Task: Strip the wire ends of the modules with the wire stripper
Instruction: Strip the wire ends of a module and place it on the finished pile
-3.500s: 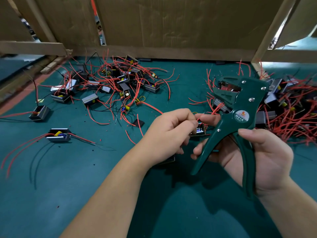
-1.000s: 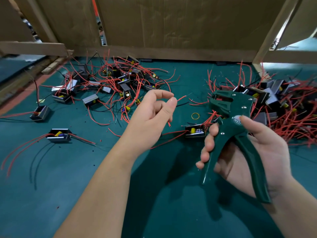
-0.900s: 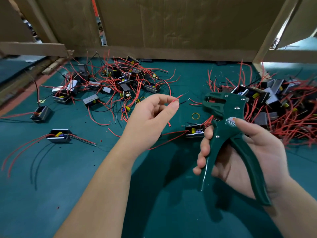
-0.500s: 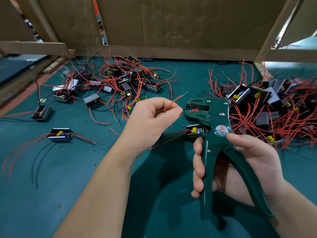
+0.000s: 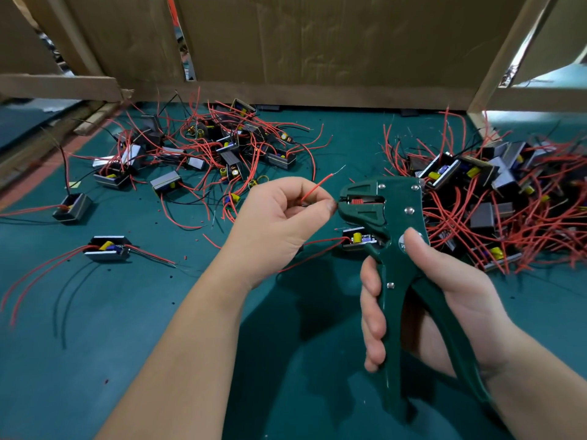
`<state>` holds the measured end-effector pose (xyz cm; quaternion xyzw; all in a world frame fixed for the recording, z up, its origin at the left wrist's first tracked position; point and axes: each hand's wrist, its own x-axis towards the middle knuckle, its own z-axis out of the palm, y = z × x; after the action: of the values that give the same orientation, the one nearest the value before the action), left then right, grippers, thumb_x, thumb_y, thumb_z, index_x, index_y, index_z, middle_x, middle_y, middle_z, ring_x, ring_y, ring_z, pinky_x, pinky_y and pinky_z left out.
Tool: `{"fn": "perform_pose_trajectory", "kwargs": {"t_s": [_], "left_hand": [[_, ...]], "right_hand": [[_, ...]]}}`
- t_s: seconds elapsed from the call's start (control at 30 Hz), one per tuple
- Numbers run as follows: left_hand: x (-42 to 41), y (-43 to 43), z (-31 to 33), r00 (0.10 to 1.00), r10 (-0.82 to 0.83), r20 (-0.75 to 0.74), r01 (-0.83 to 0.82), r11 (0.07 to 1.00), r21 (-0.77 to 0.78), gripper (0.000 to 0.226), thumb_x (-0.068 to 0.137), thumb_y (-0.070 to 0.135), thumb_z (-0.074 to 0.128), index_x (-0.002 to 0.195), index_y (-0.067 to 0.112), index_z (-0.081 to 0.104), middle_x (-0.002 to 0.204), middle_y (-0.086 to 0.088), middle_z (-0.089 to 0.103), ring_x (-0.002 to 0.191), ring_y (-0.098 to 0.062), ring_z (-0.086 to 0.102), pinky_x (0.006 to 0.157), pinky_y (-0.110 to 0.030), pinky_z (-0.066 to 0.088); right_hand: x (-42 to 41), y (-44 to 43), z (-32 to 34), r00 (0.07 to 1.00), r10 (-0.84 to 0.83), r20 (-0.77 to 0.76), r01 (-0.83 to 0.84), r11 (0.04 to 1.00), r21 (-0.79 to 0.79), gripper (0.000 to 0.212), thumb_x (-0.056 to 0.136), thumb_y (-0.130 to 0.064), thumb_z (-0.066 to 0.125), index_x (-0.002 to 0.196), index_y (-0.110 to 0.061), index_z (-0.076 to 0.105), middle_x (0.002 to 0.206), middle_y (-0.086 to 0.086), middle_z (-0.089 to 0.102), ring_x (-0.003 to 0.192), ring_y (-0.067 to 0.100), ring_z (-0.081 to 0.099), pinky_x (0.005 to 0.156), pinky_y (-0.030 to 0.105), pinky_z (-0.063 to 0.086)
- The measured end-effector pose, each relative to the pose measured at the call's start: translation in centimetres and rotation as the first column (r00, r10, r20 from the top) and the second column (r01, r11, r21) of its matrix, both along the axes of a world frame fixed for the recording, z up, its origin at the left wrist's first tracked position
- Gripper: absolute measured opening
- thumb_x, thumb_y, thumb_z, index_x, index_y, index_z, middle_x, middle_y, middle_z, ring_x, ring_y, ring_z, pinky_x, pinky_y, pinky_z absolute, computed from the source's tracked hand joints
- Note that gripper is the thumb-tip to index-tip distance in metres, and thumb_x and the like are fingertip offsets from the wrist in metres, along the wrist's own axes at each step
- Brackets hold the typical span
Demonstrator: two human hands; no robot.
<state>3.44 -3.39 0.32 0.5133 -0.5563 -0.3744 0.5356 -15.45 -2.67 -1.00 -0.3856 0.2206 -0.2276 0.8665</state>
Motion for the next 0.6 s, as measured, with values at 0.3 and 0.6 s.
{"fn": "perform_pose_trajectory", "kwargs": {"t_s": [0.3, 0.6], "left_hand": [[-0.3, -0.3, -0.6, 0.998, -0.013, 0.068, 0.004, 0.990, 0.140, 0.024, 0.094, 0.003, 0.036, 0.096, 0.023, 0.050, 0.061, 0.011, 0.047, 0.049, -0.002, 0.036, 0.047, -0.013, 0.030], [-0.7, -0.7, 0.2, 0.637, -0.049, -0.769, 0.179, 0.980, 0.085, 0.022, 0.088, 0.000, 0.040, 0.101, 0.017, 0.047, 0.059, 0.004, 0.046, 0.050, -0.010, 0.032, 0.050, -0.019, 0.035]], "right_hand": [[1.3, 0.0, 0.4, 0.939, -0.326, -0.111, 0.334, 0.941, 0.054, 0.053, 0.074, -0.062, 0.051, 0.062, -0.011, 0.054, 0.053, 0.013, 0.047, 0.040, 0.026, 0.048, 0.046, 0.035, 0.047], [0.9, 0.1, 0.1, 0.990, -0.129, 0.057, 0.132, 0.990, -0.046, 0.060, 0.063, -0.048, 0.075, 0.103, -0.005, 0.070, 0.085, 0.029, 0.064, 0.071, 0.041, 0.064, 0.070, 0.050, 0.053]]}}
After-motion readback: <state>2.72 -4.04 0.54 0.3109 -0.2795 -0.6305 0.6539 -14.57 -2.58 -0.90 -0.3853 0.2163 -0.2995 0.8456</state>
